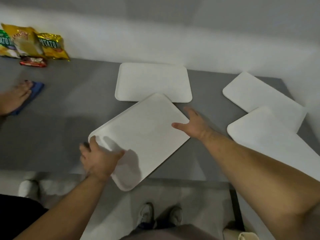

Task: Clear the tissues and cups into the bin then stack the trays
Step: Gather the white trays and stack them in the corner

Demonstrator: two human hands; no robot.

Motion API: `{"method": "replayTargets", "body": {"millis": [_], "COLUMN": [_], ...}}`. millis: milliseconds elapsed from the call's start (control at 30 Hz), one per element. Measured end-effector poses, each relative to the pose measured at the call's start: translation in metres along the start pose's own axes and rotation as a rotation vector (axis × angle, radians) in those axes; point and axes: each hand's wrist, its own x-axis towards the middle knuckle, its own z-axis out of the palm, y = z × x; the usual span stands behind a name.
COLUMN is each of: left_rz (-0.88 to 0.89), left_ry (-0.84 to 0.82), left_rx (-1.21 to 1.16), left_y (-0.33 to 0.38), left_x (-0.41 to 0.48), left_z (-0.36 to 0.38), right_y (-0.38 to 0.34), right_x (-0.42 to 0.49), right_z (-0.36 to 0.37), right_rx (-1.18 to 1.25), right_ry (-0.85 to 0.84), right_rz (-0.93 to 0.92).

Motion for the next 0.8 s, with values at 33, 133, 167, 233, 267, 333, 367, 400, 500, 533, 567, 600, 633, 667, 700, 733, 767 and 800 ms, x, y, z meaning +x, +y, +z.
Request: {"method": "replayTargets", "body": {"millis": [33, 133, 167, 233, 267, 333, 367, 400, 500, 533, 567, 600, 633, 667, 700, 733, 767, 800], "left_rz": [-0.012, -0.130, -0.177, -0.226, -0.242, -0.281, -0.298, -0.313, -0.278, -0.242, -0.208, -0.177, -0.146, -0.120, -0.101, -0.079, -0.053, -0.023], "left_ry": [0.029, 0.035, 0.026, 0.035, 0.030, -0.007, -0.039, -0.065, -0.092, -0.075, -0.060, -0.057, -0.067, -0.087, -0.120, -0.164, -0.209, -0.247], "left_rx": [-0.046, -0.387, -0.449, -0.438, -0.408, -0.394, -0.447, -0.502, -0.565, -0.569, -0.578, -0.597, -0.626, -0.657, -0.688, -0.718, -0.741, -0.756], "left_y": [-0.003, -0.008, -0.009, -0.012, -0.014, -0.015, -0.014, -0.013, -0.009, -0.007, -0.005, -0.002, 0.001, 0.005, 0.010, 0.016, 0.024, 0.032], "left_x": [0.001, 0.003, 0.005, 0.011, 0.015, 0.022, 0.024, 0.026, 0.027, 0.028, 0.028, 0.029, 0.030, 0.031, 0.031, 0.031, 0.032, 0.032], "left_z": [0.000, -0.007, -0.010, -0.015, -0.017, -0.019, -0.020, -0.021, -0.024, -0.024, -0.025, -0.025, -0.025, -0.025, -0.024, -0.023, -0.021, -0.018], "right_y": [0.001, 0.005, 0.007, 0.010, 0.010, 0.012, 0.013, 0.014, 0.017, 0.017, 0.018, 0.019, 0.020, 0.021, 0.023, 0.025, 0.027, 0.031], "right_x": [0.009, 0.030, 0.036, 0.045, 0.049, 0.054, 0.057, 0.059, 0.059, 0.056, 0.052, 0.048, 0.041, 0.033, 0.023, 0.011, -0.001, -0.013], "right_z": [0.001, 0.002, 0.002, 0.002, 0.002, 0.003, 0.005, 0.006, 0.010, 0.009, 0.008, 0.005, 0.001, -0.004, -0.009, -0.014, -0.020, -0.025], "right_rx": [-0.011, -0.038, -0.030, 0.006, 0.037, 0.115, 0.152, 0.177, 0.215, 0.235, 0.271, 0.309, 0.338, 0.352, 0.363, 0.367, 0.365, 0.368], "right_ry": [-0.003, 0.005, -0.002, -0.036, -0.055, -0.095, -0.119, -0.137, -0.118, -0.105, -0.101, -0.098, -0.087, -0.065, -0.036, -0.007, 0.021, 0.049], "right_rz": [0.005, 0.026, 0.036, 0.059, 0.073, 0.084, 0.081, 0.078, 0.089, 0.104, 0.117, 0.119, 0.111, 0.097, 0.076, 0.057, 0.051, 0.059]}}
